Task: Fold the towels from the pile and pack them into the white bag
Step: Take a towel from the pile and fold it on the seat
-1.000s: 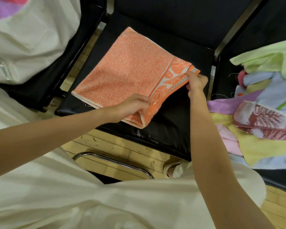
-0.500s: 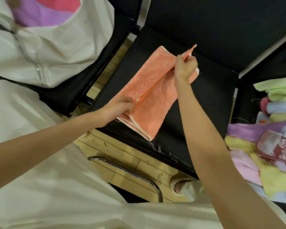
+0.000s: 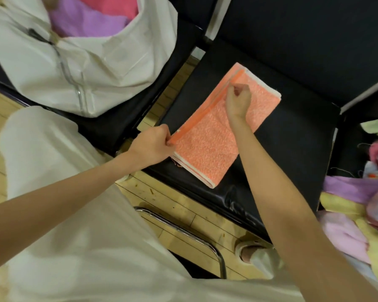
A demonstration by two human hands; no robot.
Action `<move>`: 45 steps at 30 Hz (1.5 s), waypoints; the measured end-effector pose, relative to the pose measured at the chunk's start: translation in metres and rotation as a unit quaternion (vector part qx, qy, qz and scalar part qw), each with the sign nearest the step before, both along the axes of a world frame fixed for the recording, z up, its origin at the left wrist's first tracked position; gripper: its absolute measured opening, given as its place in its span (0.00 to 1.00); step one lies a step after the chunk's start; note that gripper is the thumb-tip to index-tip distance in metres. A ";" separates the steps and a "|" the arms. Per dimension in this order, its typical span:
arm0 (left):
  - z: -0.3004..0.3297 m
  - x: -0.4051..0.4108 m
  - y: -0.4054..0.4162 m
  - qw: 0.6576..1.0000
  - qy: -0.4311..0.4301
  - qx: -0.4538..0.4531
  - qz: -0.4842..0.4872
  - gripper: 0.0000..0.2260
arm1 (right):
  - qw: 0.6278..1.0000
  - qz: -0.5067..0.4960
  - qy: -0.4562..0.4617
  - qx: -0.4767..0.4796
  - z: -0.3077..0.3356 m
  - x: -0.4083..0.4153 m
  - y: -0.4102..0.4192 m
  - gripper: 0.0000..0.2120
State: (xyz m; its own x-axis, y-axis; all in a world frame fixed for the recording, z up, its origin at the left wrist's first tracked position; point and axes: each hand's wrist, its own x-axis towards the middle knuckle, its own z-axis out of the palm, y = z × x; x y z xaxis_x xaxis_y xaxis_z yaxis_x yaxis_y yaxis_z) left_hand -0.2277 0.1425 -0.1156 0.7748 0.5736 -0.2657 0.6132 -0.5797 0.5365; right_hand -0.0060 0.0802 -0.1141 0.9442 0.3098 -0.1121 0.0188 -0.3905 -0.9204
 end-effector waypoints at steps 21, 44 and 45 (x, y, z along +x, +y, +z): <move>0.002 0.004 -0.004 0.933 -0.050 0.048 -0.352 0.10 | 0.779 0.393 -0.299 -0.386 -0.008 -0.130 -0.154 0.14; 0.032 0.046 -0.049 0.976 -0.185 -0.047 -0.102 0.05 | 0.997 0.006 -0.057 -0.053 0.004 -0.090 -0.191 0.10; 0.028 0.053 -0.051 0.978 -0.191 -0.032 -0.079 0.05 | 0.995 -0.011 -0.069 -0.071 0.002 -0.087 -0.186 0.10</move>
State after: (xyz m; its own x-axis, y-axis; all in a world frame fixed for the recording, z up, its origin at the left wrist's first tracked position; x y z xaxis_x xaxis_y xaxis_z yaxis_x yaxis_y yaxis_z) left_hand -0.1742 0.0913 -0.0877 0.9023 0.4301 0.0291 0.2665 -0.6095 0.7467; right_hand -0.0927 -0.1057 -0.1121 0.9598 0.2796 -0.0227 0.1310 -0.5185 -0.8450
